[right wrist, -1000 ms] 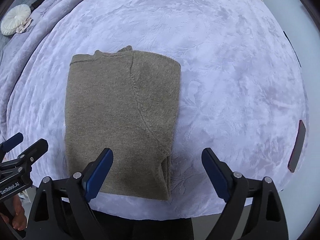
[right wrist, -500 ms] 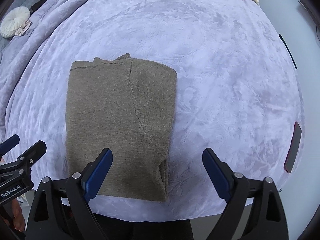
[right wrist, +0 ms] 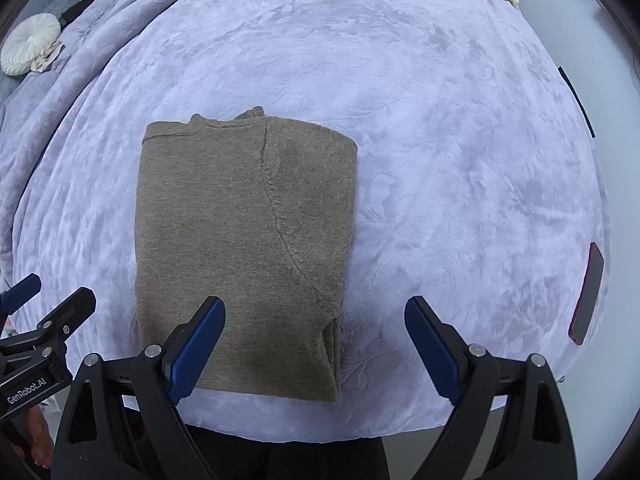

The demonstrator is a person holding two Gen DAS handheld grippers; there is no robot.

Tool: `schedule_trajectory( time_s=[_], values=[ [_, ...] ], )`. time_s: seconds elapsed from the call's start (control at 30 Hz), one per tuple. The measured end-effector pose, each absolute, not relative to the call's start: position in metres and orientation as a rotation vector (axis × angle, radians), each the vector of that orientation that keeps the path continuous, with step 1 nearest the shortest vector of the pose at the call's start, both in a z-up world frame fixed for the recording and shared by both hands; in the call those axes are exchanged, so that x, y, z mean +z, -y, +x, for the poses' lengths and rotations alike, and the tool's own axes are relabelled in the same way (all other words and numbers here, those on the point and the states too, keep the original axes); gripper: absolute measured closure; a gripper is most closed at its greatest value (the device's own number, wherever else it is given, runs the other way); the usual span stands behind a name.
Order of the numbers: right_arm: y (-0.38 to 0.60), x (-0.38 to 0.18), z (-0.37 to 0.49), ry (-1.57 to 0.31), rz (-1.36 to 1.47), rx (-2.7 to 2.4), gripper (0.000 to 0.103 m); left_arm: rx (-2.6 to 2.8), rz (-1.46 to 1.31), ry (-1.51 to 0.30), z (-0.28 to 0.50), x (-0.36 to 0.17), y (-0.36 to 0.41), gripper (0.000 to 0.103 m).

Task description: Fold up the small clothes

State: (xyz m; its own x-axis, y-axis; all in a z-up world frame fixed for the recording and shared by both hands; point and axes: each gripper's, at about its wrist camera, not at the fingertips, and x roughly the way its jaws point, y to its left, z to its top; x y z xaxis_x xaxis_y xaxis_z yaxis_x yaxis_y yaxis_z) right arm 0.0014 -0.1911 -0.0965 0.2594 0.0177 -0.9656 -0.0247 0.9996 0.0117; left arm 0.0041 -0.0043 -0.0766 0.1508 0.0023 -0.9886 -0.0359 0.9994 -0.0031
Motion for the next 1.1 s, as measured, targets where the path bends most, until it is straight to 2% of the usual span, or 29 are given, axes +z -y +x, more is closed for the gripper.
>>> schedule_trajectory(
  time_s=[1.1],
  values=[
    [0.1864, -0.0985, -0.0003, -1.319, 0.003, 0.037, 0.01, 0.038, -0.032, -1.417, 0.0004, -0.0734, 0.0053, 0.0]
  ],
)
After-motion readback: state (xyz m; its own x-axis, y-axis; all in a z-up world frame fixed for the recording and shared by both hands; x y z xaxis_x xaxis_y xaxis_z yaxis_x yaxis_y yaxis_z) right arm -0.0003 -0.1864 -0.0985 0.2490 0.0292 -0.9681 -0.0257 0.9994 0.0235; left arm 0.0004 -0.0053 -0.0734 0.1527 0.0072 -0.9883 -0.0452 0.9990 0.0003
